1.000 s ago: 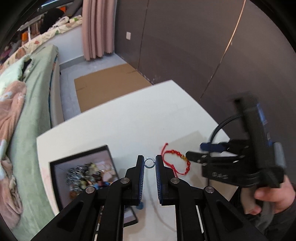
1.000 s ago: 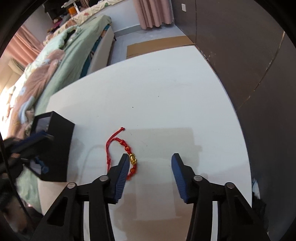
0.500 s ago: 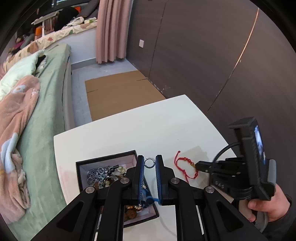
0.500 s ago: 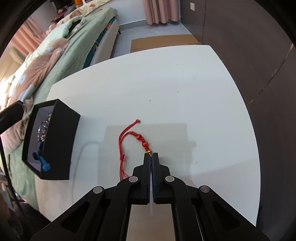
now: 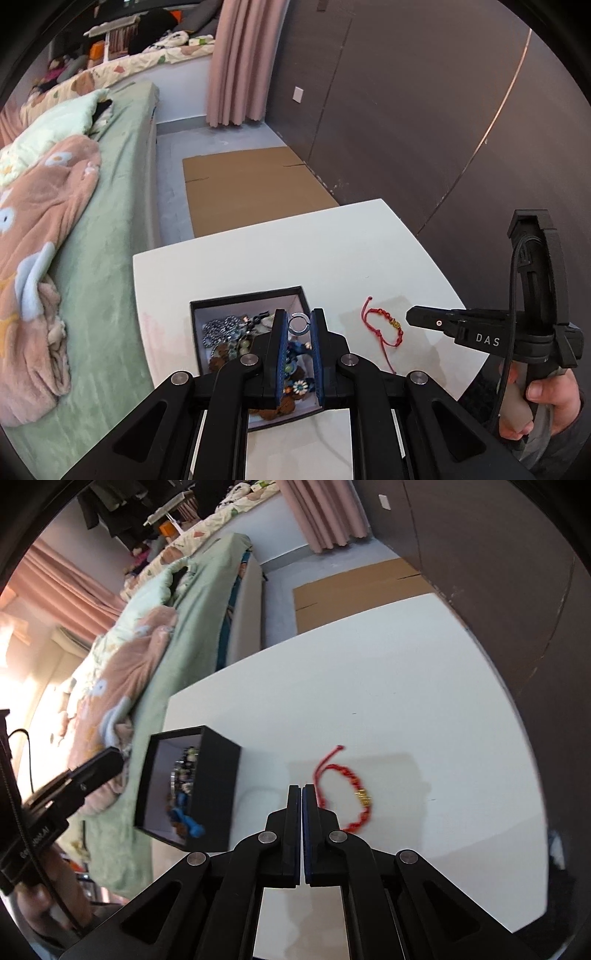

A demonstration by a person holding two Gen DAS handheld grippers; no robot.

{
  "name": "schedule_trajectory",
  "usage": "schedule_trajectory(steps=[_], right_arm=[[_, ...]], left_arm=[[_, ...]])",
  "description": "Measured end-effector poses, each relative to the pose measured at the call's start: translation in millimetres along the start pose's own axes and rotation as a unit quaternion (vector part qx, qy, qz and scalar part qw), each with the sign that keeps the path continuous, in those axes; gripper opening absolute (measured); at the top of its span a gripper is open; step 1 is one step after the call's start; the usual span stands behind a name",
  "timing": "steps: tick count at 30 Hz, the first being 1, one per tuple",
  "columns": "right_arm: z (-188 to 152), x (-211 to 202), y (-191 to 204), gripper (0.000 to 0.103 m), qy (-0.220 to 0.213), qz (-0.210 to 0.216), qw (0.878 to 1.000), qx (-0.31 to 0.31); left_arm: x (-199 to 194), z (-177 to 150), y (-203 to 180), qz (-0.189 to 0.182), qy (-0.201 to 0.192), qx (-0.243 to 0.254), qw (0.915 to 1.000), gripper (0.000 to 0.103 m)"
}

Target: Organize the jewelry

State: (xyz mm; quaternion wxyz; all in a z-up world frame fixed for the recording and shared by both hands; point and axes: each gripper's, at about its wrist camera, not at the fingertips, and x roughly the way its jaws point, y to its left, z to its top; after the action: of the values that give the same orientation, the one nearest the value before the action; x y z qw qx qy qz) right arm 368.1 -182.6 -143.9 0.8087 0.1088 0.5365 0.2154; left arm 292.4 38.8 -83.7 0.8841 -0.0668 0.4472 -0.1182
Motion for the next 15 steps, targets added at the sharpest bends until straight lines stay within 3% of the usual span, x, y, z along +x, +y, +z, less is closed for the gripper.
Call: schedule_trajectory(steps=[5, 9, 10, 11, 12, 15], right_arm=[[-2, 0, 15, 0.002, -0.010, 0.012, 1.000, -0.002], [2, -2, 17, 0.005, -0.015, -0.035, 0.999, -0.011], [4, 2, 14, 0.024, -0.006, -0.052, 0.999, -0.012], [6, 9, 6, 0.049, 0.009, -0.085, 0.996, -0.008], [6, 9, 6, 0.055, 0.009, -0.085, 0.996, -0.008], [7, 17, -3, 0.055, 0.013, -0.112, 0.994, -0.011]], left_arm=[[-5, -4, 11, 0.005, -0.003, -0.011, 0.9999, 0.013], [-5, -7, 16, 0.002, -0.001, -0.011, 0.9999, 0.013], [-5, -7, 17, 0.001, -0.001, -0.011, 0.9999, 0.013], [-5, -8, 18, 0.000, 0.000, -0.011, 0.9999, 0.013], [-4, -8, 20, -0.001, 0.000, -0.011, 0.9999, 0.013], [-2, -8, 24, -0.007, 0.002, -0.016, 0.9998, 0.013]])
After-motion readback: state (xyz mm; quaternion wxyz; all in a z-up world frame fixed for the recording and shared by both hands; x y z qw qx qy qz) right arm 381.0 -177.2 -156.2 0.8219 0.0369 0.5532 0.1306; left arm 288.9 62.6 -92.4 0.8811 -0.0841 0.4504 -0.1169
